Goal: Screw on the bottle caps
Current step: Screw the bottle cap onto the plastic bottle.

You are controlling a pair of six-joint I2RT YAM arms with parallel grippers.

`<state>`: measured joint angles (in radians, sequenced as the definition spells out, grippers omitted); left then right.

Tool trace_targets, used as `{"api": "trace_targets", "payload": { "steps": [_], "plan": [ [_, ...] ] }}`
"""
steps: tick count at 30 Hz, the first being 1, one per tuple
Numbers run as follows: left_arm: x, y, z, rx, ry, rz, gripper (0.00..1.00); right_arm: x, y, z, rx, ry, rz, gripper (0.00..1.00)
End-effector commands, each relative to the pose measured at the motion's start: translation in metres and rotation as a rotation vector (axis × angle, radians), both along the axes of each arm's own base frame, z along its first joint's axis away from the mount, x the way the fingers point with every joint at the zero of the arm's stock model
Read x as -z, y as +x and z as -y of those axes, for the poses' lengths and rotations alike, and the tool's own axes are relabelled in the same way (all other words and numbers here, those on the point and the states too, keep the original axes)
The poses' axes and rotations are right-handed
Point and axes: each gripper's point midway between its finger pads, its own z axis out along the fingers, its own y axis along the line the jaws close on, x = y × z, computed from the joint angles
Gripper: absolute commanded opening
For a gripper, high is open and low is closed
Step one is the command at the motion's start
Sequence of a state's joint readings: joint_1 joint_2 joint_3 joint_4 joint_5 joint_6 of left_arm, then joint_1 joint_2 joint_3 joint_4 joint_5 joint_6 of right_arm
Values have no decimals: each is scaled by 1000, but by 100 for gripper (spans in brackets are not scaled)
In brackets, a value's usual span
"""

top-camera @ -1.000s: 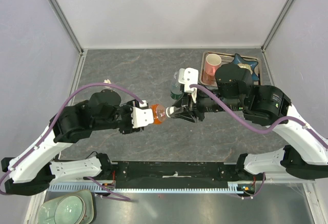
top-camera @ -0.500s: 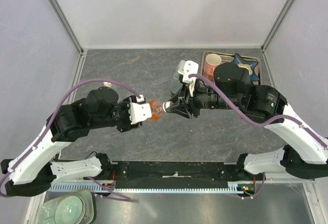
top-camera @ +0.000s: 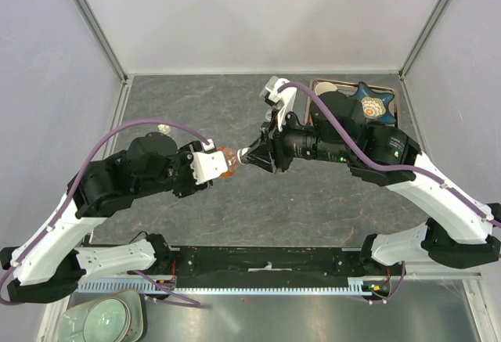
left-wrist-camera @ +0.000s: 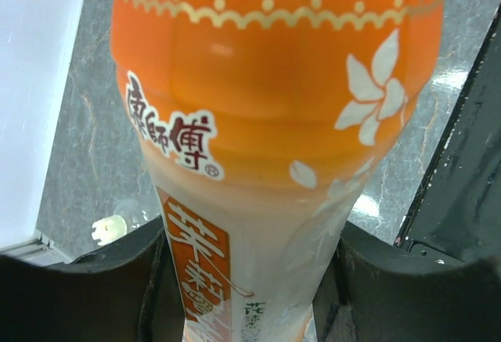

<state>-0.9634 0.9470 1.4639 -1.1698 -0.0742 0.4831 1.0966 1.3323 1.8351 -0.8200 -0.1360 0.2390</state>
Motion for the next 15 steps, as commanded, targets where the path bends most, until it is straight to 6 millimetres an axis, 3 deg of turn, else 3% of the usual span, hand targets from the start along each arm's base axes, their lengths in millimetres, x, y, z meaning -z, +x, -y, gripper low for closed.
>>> {"api": "trace_targets", "payload": {
  "steps": [1, 7, 15],
  "plan": [
    [-82, 39, 29, -141, -346, 179, 52, 34, -18, -18, -21, -80, -178, 4],
    [-71, 44, 25, -182, -332, 173, 52, 35, -1, -9, 115, -102, -194, 0],
    [-66, 39, 35, -152, -353, 126, 49, 44, 0, -21, 151, -103, -286, 0]
  ]
}}
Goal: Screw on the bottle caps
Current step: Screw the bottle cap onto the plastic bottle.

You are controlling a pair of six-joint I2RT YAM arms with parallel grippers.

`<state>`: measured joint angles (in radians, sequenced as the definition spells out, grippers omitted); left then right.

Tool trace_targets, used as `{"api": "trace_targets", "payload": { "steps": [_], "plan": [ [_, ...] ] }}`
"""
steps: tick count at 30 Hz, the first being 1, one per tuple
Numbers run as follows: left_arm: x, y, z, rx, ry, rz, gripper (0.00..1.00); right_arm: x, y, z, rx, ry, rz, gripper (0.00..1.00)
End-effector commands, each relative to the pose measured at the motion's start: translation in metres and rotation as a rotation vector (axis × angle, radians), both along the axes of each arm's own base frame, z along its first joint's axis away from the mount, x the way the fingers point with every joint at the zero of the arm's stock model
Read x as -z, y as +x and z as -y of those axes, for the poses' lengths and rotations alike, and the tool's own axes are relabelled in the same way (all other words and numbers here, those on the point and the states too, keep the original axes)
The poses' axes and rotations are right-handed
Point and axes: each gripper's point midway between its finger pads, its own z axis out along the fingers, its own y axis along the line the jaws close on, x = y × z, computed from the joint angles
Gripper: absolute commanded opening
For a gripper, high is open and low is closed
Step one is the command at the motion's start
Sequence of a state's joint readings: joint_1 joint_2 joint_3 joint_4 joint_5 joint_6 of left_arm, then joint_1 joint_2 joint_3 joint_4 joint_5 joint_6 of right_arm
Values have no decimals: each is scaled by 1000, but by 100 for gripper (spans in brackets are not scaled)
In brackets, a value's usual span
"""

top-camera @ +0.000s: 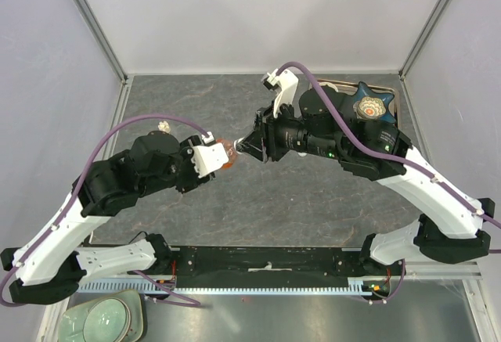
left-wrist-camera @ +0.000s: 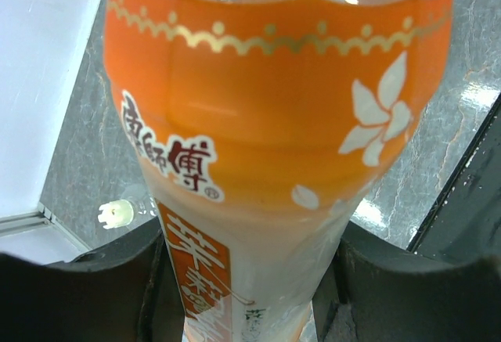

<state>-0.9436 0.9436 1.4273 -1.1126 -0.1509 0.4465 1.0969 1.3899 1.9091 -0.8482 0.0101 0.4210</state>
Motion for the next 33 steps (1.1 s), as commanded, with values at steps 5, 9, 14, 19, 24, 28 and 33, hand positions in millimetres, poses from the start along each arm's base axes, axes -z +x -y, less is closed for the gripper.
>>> {"api": "trace_targets", "payload": {
  "steps": [5, 9, 14, 19, 24, 28, 33],
  "plan": [
    [-84, 15, 53, 38, -403, 125, 49, 44, -24, -22, -59, -111, -178, 0],
    [-108, -4, 70, 186, -543, 165, 49, 43, -25, -26, -38, -157, -134, 0],
    [-104, -16, 84, 266, -602, 128, 54, 53, -25, -32, 12, -241, -62, 3],
    [-92, -27, 97, 332, -669, 90, 59, 49, -17, -36, 61, -251, -6, 5],
    [-94, -30, 106, 358, -726, 70, 59, 58, -15, -46, 56, -292, 7, 10],
    [-99, -29, 107, 358, -757, 91, 60, 58, -15, -49, 50, -296, 14, 12],
    [-97, -30, 103, 356, -774, 111, 60, 48, -10, -41, 79, -290, 46, 17]
  ]
}}
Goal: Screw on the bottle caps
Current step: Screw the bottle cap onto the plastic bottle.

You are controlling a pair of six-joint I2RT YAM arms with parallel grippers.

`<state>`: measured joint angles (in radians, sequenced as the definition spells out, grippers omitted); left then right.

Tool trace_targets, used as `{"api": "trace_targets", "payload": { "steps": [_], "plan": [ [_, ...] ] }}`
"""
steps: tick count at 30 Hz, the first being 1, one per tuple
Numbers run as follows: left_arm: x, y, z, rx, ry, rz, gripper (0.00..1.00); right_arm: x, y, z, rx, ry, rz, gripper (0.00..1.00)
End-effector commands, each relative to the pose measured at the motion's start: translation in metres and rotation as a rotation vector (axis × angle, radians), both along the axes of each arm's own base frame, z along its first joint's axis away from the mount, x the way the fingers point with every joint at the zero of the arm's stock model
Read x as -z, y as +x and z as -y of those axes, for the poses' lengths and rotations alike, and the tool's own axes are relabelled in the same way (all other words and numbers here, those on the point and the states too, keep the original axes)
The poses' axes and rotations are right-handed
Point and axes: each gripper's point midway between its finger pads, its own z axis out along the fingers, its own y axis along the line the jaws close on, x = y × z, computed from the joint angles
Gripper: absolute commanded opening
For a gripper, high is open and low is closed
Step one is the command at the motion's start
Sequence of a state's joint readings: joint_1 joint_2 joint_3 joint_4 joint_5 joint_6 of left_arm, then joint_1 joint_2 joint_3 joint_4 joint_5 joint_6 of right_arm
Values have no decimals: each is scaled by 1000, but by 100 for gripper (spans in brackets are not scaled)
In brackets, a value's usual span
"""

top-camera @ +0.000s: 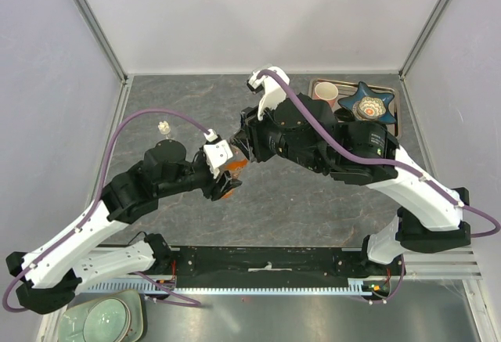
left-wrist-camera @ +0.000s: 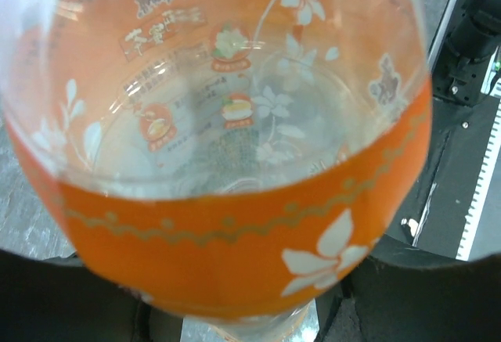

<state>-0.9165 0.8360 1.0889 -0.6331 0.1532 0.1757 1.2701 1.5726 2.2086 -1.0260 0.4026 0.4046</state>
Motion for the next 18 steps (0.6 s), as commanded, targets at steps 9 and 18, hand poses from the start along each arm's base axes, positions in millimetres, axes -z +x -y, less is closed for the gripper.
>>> {"api": "trace_targets", "payload": {
  "steps": [9, 18],
  "plan": [
    [-117, -27, 28, 206, -441, 293, 49, 27, -27, -32, -158, -83, -39, 37],
    [-113, -28, 29, 213, -458, 309, 36, 12, -32, -36, -196, -38, -2, 54]
  ]
}}
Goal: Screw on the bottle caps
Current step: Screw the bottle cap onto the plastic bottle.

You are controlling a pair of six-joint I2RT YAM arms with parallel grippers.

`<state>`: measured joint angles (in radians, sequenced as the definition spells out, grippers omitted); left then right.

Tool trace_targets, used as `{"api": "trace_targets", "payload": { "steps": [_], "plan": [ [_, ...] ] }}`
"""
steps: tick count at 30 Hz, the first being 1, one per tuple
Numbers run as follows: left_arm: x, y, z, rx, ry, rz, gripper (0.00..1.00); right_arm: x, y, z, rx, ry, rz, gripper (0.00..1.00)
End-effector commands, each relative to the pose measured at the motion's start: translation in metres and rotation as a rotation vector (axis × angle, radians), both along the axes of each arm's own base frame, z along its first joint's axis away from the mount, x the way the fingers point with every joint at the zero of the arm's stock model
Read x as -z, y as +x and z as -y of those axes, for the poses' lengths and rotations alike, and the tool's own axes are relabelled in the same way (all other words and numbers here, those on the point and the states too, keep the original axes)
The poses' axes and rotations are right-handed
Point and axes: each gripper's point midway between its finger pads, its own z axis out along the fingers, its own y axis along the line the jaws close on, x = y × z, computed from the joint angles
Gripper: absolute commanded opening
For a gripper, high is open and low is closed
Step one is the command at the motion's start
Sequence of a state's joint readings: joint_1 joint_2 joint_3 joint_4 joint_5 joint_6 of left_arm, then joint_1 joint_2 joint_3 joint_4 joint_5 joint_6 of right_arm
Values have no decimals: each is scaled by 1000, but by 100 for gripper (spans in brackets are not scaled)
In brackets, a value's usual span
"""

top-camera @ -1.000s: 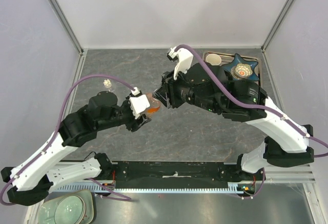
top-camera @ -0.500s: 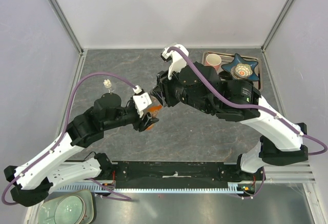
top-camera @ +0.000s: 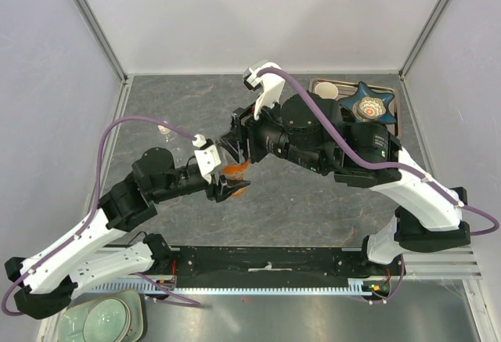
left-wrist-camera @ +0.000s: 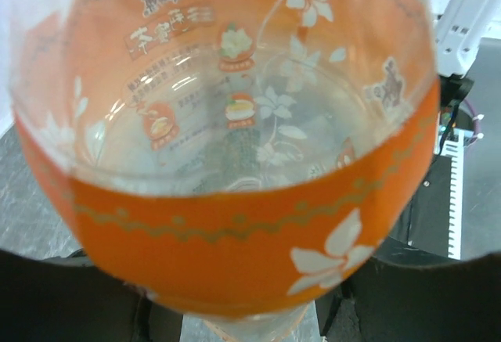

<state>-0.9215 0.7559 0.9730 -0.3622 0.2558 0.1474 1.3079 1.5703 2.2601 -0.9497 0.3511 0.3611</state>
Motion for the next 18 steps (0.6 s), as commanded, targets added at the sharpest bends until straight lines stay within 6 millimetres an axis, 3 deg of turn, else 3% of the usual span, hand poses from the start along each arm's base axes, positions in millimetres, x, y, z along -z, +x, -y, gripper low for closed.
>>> {"api": "trace_targets", "payload": {
  "steps": [1, 9, 18],
  "plan": [
    [-81, -18, 8, 104, -250, 212, 35, 45, -12, -23, -89, -136, -35, 55],
    [-77, -15, 4, 82, -247, 212, 33, 33, -9, -20, -73, -113, 0, 71],
    [-65, -15, 0, 77, -243, 173, 33, -10, -19, -13, -140, 12, 71, 80]
  ]
}}
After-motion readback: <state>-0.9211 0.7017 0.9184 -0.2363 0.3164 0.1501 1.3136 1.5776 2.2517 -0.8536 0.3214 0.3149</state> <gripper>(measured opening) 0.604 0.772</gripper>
